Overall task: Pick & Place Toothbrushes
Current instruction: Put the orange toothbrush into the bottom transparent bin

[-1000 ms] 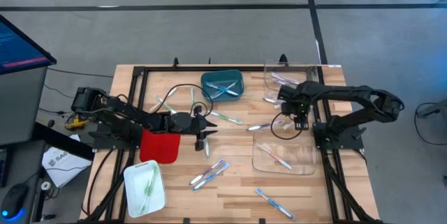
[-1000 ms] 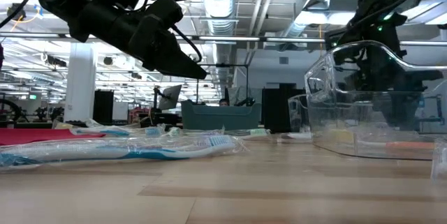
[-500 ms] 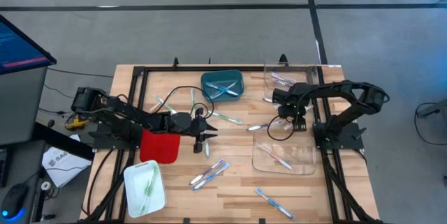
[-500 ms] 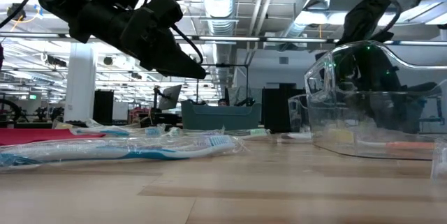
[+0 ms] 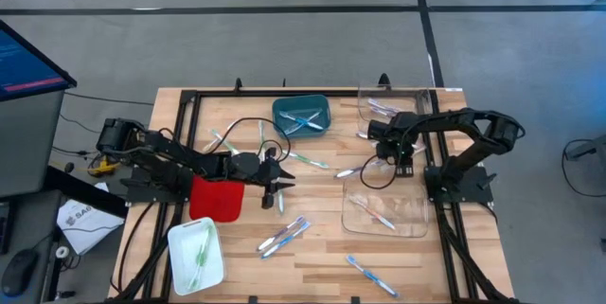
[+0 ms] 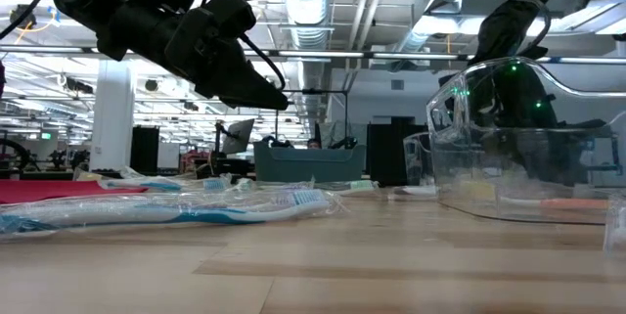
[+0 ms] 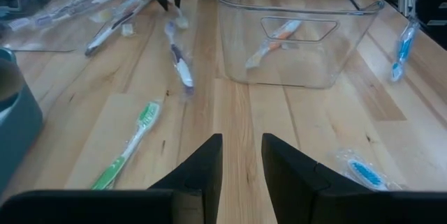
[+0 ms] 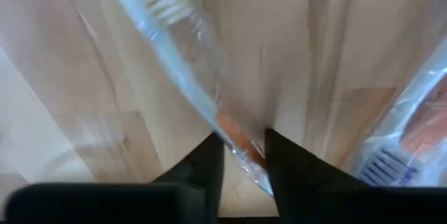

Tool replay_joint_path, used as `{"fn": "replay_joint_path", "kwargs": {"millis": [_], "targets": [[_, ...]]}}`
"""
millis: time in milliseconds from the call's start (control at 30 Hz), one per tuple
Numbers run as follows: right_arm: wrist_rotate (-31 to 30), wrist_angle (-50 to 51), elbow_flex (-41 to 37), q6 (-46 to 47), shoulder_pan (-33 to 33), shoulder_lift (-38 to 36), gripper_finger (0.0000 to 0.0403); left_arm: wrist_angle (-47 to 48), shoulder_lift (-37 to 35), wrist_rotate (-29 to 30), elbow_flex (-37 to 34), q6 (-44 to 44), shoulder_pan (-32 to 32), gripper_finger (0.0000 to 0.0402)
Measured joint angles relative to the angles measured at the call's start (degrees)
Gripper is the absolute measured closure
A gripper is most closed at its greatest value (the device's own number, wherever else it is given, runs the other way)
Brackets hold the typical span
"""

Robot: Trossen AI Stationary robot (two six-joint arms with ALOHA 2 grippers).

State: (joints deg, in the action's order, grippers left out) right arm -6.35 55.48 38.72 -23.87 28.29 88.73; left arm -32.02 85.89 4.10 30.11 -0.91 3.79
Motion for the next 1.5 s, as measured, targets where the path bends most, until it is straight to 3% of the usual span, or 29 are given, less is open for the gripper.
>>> {"fn": "replay_joint_path", "kwargs": {"millis": [167, 233, 700, 1100, 1500], "targets": [[0.57, 0.12, 0.05, 2.21, -0.31, 0.02, 0.0382, -0.21, 0.00, 0.02, 0.00, 0.00, 0.00, 0.0308], [0.66, 0.36, 0.09, 3.30, -0.90, 0.01, 0.0392, -0.21, 0.00, 0.04, 0.00, 0.00, 0.00, 0.0308], [0.07, 8.80, 7.81, 8.74, -7.93, 0.22, 0.0385, -0.28, 0.00, 0.13, -2.38, 0.08, -0.13, 0.0308], [-8.75, 15.76, 19.80, 9.57, -13.98, 0.15, 0.0397, -1.57, 0.00, 0.39, -3.67, -1.07, 0.02, 0.0308], [-13.66, 26.66, 35.85, 13.88, -19.22, 0.11, 0.0397, -1.69, 0.00, 0.35, -3.67, -1.51, 0.02, 0.0308]]}}
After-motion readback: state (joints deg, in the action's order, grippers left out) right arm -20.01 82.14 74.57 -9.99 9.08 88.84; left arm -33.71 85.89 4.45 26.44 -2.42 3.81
